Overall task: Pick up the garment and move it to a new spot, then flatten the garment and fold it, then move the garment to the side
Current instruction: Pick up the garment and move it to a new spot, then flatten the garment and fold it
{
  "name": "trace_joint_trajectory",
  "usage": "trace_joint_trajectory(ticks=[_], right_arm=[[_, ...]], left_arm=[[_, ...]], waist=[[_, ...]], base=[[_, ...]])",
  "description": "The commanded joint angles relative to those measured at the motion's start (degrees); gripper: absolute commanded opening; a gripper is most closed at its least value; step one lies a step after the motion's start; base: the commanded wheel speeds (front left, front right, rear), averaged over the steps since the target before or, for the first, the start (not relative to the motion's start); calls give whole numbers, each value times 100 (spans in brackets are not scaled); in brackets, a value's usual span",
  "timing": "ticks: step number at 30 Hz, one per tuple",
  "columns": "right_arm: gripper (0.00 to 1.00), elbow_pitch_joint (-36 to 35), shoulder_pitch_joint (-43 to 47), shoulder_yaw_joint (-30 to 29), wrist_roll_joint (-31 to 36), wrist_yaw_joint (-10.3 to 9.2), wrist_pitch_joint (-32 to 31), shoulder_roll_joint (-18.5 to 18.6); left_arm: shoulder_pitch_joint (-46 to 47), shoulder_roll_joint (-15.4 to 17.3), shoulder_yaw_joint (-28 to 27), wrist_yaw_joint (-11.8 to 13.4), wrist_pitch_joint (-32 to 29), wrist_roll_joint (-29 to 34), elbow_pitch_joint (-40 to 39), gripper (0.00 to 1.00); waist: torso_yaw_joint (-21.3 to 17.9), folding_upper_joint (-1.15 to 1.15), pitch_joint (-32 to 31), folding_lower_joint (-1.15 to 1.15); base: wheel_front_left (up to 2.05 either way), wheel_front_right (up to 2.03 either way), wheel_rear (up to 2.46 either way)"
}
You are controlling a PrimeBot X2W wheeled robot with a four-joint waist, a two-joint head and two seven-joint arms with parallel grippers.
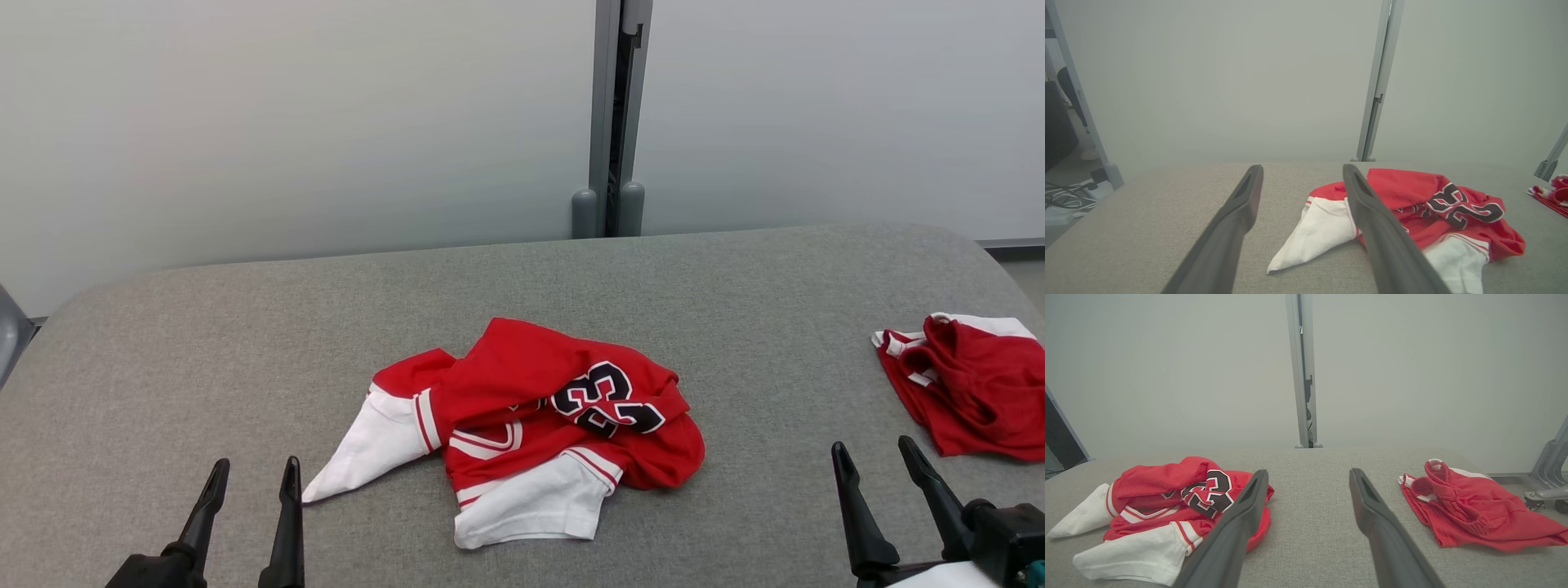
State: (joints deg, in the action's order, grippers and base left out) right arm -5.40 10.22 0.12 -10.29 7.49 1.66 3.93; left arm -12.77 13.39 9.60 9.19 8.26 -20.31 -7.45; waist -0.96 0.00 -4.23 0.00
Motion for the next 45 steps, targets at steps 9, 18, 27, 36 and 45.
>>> trace_joint_trajectory(ticks=[9,18,27,36,45], right_arm=[[100,-8,-25,15,-26,1,4,14],[100,26,-193,294,-110,1,-21,110],[100,587,-1537,2117,-735,1,-667,971],[100,1597,-4171,4302,-1536,0,-1227,1716],[100,2398,-6246,6552,-2393,0,-1516,2117]], left_arm=[[-24,40,8,86,-21,-5,-23,100],[77,50,53,101,-43,-9,-49,100],[583,-19,282,-68,-38,50,34,100],[1465,-302,559,-383,293,-36,520,100],[2087,-570,722,-649,559,-35,1102,100]], waist=[[0,0,9,0],[22,0,93,0],[610,0,587,0],[1387,0,1539,0],[1879,0,2061,0]], base=[[0,0,0],[0,0,0],[0,0,0],[0,0,0],[0,0,0]])
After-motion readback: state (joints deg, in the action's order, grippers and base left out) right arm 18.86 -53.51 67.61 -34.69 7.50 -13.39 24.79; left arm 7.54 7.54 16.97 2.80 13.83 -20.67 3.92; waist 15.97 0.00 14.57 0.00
